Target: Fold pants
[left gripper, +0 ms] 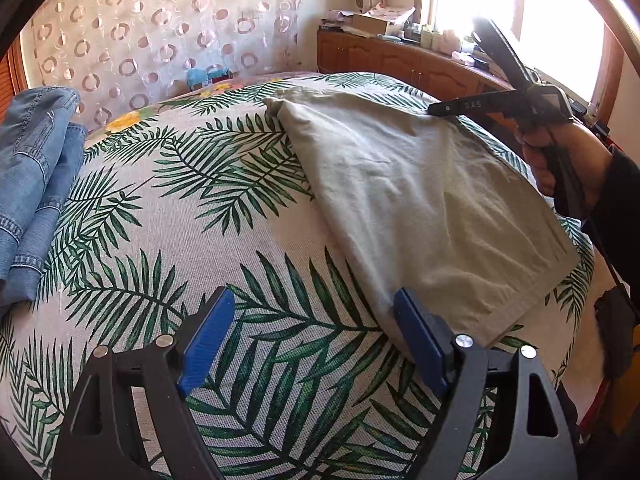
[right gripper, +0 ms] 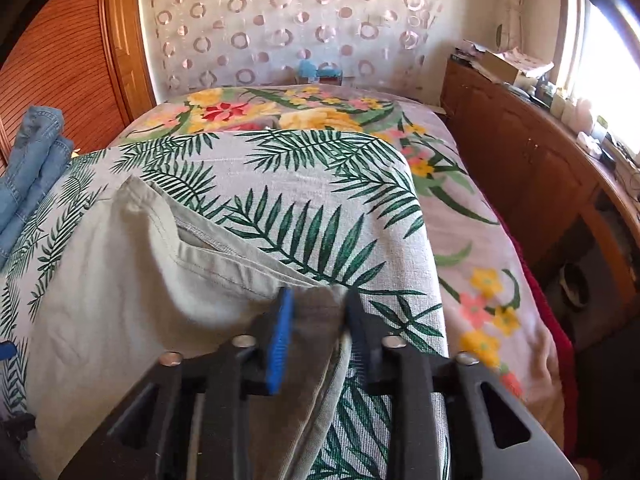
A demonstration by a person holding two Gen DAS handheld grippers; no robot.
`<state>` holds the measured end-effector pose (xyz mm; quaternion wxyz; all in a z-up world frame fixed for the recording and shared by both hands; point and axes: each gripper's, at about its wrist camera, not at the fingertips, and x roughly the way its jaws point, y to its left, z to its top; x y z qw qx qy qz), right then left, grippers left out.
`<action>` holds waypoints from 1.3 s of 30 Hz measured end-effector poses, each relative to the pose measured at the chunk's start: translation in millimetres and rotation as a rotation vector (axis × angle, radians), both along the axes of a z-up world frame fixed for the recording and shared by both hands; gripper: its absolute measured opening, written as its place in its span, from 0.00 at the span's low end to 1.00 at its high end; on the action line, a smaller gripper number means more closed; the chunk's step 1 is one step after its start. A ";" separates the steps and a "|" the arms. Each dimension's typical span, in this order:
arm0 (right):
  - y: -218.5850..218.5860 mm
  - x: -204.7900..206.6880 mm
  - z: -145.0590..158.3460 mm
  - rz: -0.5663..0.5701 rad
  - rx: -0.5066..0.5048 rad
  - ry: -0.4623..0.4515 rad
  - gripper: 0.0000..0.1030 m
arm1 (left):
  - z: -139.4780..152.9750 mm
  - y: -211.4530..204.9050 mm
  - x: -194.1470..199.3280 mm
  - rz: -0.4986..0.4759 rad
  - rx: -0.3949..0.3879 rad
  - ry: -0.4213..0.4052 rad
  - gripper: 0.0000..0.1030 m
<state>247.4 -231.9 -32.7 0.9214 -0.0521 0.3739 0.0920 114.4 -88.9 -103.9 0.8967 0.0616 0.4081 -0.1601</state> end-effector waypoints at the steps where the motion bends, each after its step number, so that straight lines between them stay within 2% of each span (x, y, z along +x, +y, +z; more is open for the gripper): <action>1: 0.5 0.1 0.7 0.004 -0.003 -0.002 0.09 | -0.1 -0.2 -0.2 0.000 0.000 0.000 0.80; 3: -0.7 -2.1 2.5 0.013 -0.007 -0.028 0.06 | 0.0 0.4 0.7 0.000 0.000 0.000 0.80; 6: -0.5 -14.9 9.6 -0.044 -0.022 -0.102 0.05 | -0.2 -0.1 0.0 0.000 0.000 0.000 0.80; 8: -4.9 -12.6 7.3 -0.064 0.015 -0.073 0.06 | -0.2 0.5 0.7 0.000 0.000 0.000 0.80; 12: 0.3 -3.3 -6.1 -0.062 -0.030 -0.009 0.06 | -0.1 0.4 0.7 0.000 0.000 0.000 0.80; 15: -3.0 -4.1 -0.6 -0.069 0.000 -0.019 0.22 | -0.3 0.4 0.7 0.000 0.000 0.000 0.80; 16: -5.1 -5.8 1.1 -0.067 0.010 -0.020 0.23 | -0.3 0.3 0.6 0.000 0.000 0.000 0.80; 20: -2.5 -27.3 10.3 -0.042 -0.014 -0.059 0.39 | -0.1 0.4 0.8 0.000 0.000 0.000 0.80; 22: 1.5 -47.8 12.6 0.004 -0.011 -0.074 0.40 | -0.1 0.5 0.7 0.000 -0.001 0.000 0.80; 26: 8.1 -88.3 7.2 0.088 0.030 -0.070 0.51 | 0.0 0.4 0.6 0.000 0.000 0.000 0.80; 30: 12.7 -118.9 -7.5 0.138 0.051 -0.043 0.52 | -0.1 0.1 0.4 0.000 -0.001 0.000 0.80; 35: 17.3 -129.4 -27.4 0.128 0.017 -0.017 0.53 | -0.1 0.9 1.0 -0.001 -0.001 0.001 0.80; 39: 23.1 -134.5 -33.0 0.135 -0.022 -0.023 0.61 | 1.1 1.4 -1.3 -0.007 -0.011 0.001 0.80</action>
